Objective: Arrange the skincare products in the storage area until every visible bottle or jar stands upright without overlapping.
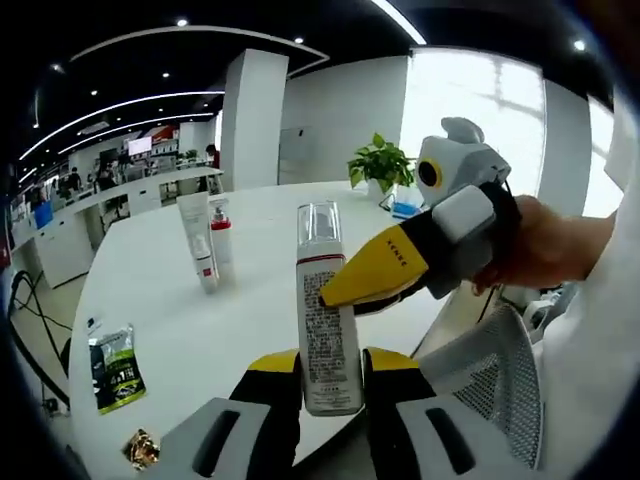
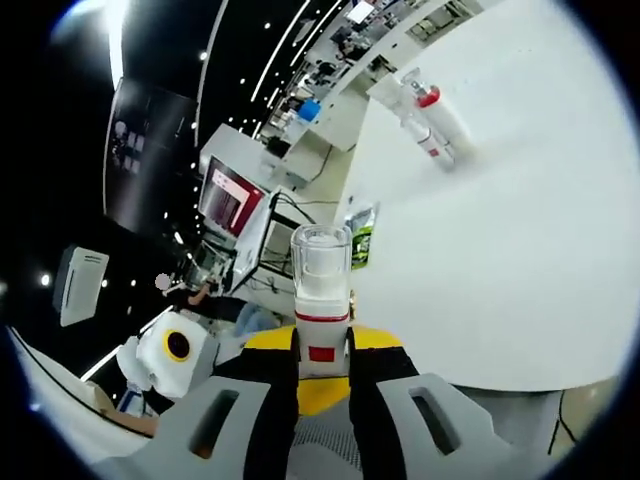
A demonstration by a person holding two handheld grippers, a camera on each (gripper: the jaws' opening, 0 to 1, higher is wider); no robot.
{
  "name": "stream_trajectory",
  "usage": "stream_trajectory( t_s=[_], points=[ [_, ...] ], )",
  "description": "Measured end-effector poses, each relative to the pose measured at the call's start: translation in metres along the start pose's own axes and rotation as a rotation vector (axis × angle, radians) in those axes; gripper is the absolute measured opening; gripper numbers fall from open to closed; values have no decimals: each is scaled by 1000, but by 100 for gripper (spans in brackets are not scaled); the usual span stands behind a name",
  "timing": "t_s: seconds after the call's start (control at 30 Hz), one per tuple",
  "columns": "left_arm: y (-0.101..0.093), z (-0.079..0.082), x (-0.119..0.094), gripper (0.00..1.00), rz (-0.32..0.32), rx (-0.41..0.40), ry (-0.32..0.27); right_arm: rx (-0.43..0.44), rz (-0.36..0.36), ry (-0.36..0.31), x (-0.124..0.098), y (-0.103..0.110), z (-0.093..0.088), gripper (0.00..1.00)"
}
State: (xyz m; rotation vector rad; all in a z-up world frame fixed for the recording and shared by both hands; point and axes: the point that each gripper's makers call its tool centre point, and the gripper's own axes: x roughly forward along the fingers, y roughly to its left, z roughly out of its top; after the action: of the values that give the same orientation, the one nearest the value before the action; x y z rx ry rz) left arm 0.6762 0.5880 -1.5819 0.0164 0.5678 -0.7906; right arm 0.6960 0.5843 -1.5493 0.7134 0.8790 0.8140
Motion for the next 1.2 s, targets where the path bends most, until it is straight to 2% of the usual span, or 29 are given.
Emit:
stream_trajectory(
  t_s=[0.23,0.27,0.3,0.33,0.43,0.5,0.53,0.57,0.63,0.73,0.83,0.93,1.2],
  points=[
    [19,-24,-6,30,51,65,99,-66,-20,-39,-4,-6,7,16],
    [24,-31,-6,31,66,88,134,-81,-27,-43,-4,-8,7,16],
    [27,-47,-5,32,71,100,206,-95,-40,-46,-5,-12,8,16],
    [30,-56,-4,31,68,124,246,-104,-46,-44,-6,-14,8,16],
    [37,-82,1,29,68,237,330,-139,-74,-56,-7,-21,13,16],
    [40,-103,4,27,82,239,402,-164,-91,-59,-8,-25,16,16],
    [41,-104,4,27,86,249,420,-186,-102,-62,-8,-27,18,16],
    [40,-102,7,27,91,274,422,-214,-114,-62,-8,-29,21,16],
    [43,-95,10,27,115,229,371,-266,-138,-69,-8,-33,27,16],
    [56,-103,4,27,162,169,412,-311,-161,-88,-6,-39,36,16],
    [53,-104,5,27,160,160,413,-351,-164,-109,-1,-42,46,16],
    [42,-108,10,27,116,182,427,-411,-177,-128,8,-46,59,16],
    [47,-113,8,26,139,173,451,-658,-270,-161,33,-66,90,16]
  ],
)
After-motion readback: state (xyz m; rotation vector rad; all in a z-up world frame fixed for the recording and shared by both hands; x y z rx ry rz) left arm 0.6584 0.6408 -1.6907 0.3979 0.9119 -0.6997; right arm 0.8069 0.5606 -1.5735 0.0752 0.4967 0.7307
